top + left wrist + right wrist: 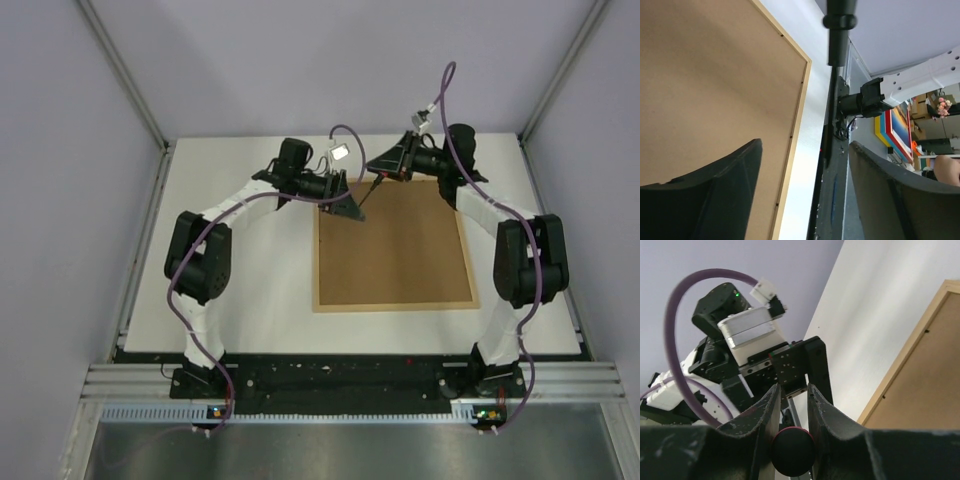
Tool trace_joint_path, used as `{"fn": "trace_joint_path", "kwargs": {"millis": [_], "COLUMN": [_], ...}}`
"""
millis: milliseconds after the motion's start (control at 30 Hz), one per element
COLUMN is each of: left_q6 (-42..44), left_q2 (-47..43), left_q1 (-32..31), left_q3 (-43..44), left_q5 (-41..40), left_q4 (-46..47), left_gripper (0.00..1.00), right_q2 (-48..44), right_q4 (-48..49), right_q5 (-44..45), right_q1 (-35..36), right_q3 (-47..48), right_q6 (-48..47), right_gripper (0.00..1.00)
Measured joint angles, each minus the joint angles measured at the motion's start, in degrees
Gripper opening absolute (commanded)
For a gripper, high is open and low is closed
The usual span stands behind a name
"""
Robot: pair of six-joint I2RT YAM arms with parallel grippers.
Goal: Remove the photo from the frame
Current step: Adjust the screwdriver.
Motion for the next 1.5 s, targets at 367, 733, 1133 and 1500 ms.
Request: {"fn": "trace_joint_path", "kwargs": {"millis": [367,733,1133,1500], "left_q6": [-11.3,-21.2,7.6,28.6], "left_q2": [2.1,2.1,2.1,2.1], "left_q1": [-0.4,-1.3,-1.9,-2.0], "left_q3": [-0.1,-1.4,10.5,14.0], "left_q5": [4.3,6.9,5.3,0.7], "left_q4": [11.8,21.5,-13.6,-38.3], "left_gripper": [0.31,0.0,0.0,0.0], "right_q2": [-0.4,-1.9,-1.0,4.7], "right_q4": [3.2,1.2,-44.2,-81.0], "right_q5": [-1.2,-1.5,-5.6,-6.9], "right_q1": [0.6,0.9,0.2,0.2], "right_q3": [-1.9,-2.1,22.4,36.6], "right_q6": [1.0,-2.1,-39.6,-69.3], "right_gripper": [0.0,0.22,0.57,0.57]}}
